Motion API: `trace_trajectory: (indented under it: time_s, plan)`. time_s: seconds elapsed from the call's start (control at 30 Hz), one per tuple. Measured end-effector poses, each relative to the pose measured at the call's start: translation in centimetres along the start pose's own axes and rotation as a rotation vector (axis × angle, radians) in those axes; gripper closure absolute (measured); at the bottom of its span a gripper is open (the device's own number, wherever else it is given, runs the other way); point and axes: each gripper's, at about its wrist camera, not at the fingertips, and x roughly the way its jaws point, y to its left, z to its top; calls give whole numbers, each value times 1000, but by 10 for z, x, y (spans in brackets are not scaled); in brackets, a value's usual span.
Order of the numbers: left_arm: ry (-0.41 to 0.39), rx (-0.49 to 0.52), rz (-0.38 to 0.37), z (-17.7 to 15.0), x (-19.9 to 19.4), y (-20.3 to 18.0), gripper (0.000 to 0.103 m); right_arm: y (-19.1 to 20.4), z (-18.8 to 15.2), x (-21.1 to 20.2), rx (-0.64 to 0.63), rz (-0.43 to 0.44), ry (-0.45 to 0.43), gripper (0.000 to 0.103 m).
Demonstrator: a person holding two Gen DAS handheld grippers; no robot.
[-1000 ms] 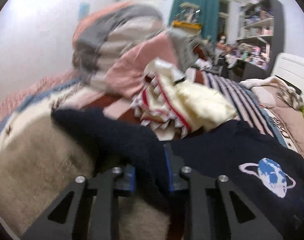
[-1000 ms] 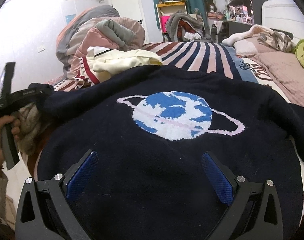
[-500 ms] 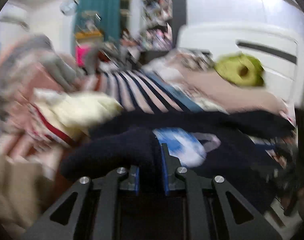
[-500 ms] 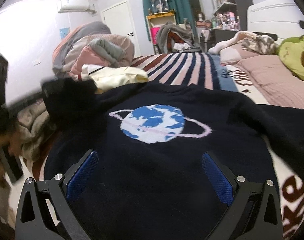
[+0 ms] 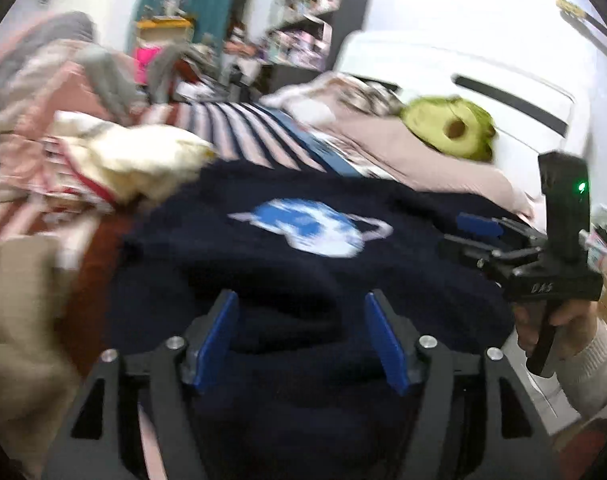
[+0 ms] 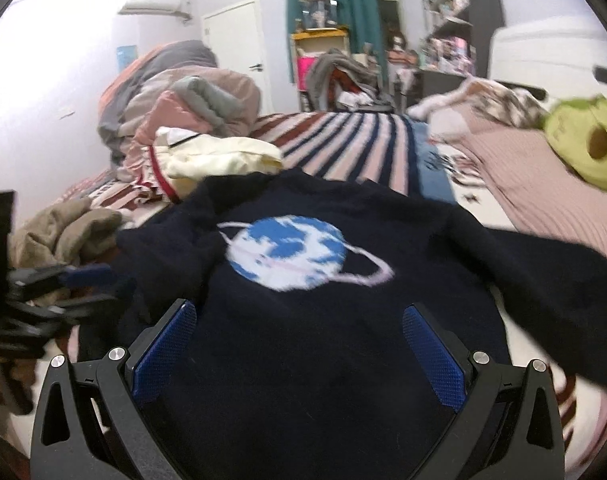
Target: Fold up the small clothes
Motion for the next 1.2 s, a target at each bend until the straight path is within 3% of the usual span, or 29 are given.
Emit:
trace_trajectory:
  time_s: [0.23,0.37,0.43,0.53,0.6,0.67,0.83,0.97,1.2]
  plan:
    - [-78,-101,269,1,-54,63,32,84,28,60,-198,155,36,1]
    - [-63,-132,327,-3,-54,84,32,130,27,97,-314,157,79,7]
    - [-59,-151,327,-6,-54,91,32,142,25,116,-344,120,113,18]
    - [-60,-156,336,-4,-50,93,32,147,22,131,-365,61,137,52]
    - [-60,-157,337,-3,-47,93,31,144,24,128,-353,62,130,84]
    - [-60,-157,334,-4,-47,94,31,136,27,116,-329,33,97,96]
    - [-62,-161,327,2,-43,87,30,102,39,77,-223,-42,2,98]
    - [-71,-154,323,6,-46,77,29,67,35,43,-121,-107,-26,98]
    - [-70,-135,306,11,-46,53,26,10,-10,5,81,-188,77,97]
